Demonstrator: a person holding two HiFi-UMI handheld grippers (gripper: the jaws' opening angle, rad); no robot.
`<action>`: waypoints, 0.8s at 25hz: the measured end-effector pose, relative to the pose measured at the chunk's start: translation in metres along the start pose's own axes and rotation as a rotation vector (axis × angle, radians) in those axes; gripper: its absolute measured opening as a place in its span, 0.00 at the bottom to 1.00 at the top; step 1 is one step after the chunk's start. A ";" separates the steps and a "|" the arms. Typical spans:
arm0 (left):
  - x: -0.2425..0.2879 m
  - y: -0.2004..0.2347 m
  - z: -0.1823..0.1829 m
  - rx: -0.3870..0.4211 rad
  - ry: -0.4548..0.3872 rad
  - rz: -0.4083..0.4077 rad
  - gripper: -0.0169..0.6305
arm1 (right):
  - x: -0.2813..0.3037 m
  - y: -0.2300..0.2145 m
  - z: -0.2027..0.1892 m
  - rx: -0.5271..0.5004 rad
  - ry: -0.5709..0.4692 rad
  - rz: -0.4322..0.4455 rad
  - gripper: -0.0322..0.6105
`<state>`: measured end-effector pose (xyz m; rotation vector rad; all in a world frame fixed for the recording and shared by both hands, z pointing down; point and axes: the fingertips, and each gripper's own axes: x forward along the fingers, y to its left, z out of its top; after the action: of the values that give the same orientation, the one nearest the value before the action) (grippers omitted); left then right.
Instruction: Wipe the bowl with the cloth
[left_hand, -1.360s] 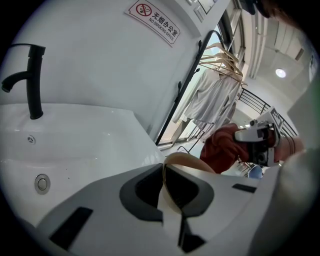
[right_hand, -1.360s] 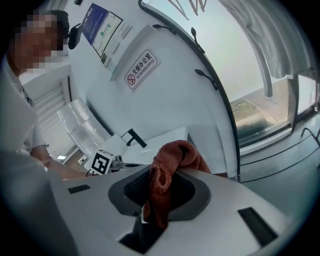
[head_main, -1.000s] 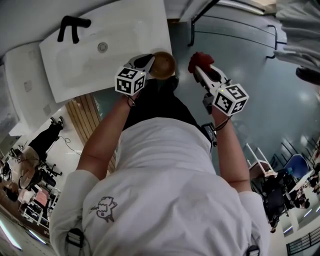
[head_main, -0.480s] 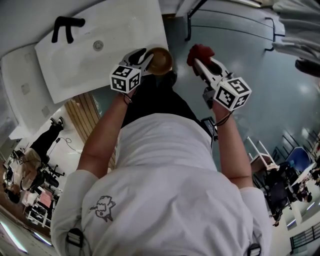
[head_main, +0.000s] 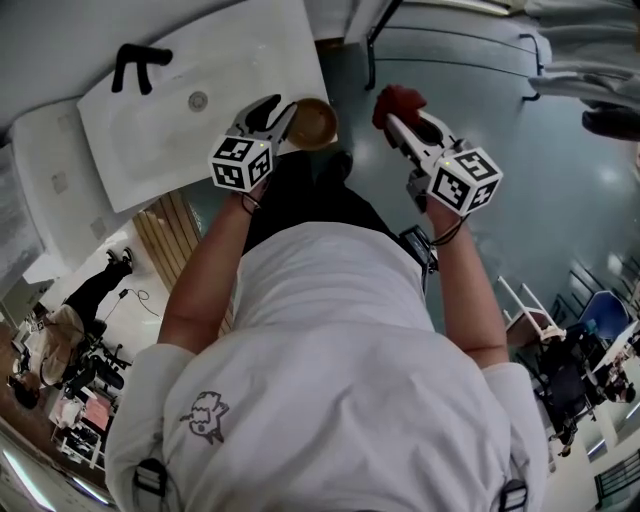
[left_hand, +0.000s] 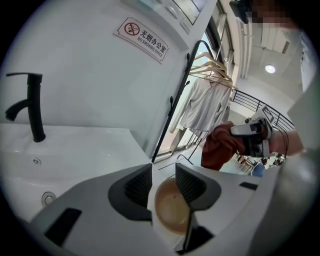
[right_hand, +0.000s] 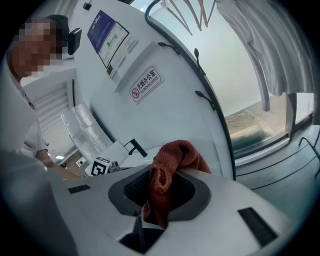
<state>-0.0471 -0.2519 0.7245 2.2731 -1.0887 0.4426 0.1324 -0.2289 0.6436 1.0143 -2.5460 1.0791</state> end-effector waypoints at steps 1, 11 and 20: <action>-0.003 -0.003 0.009 0.008 -0.014 0.003 0.26 | -0.002 0.003 0.004 -0.010 -0.005 0.008 0.18; -0.058 -0.042 0.089 0.096 -0.189 0.052 0.08 | -0.034 0.055 0.054 -0.190 -0.077 0.076 0.18; -0.095 -0.105 0.115 0.268 -0.197 -0.008 0.05 | -0.042 0.116 0.076 -0.243 -0.143 0.178 0.18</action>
<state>-0.0167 -0.2135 0.5485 2.6003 -1.1746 0.3866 0.0929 -0.2022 0.5062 0.8427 -2.8411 0.7327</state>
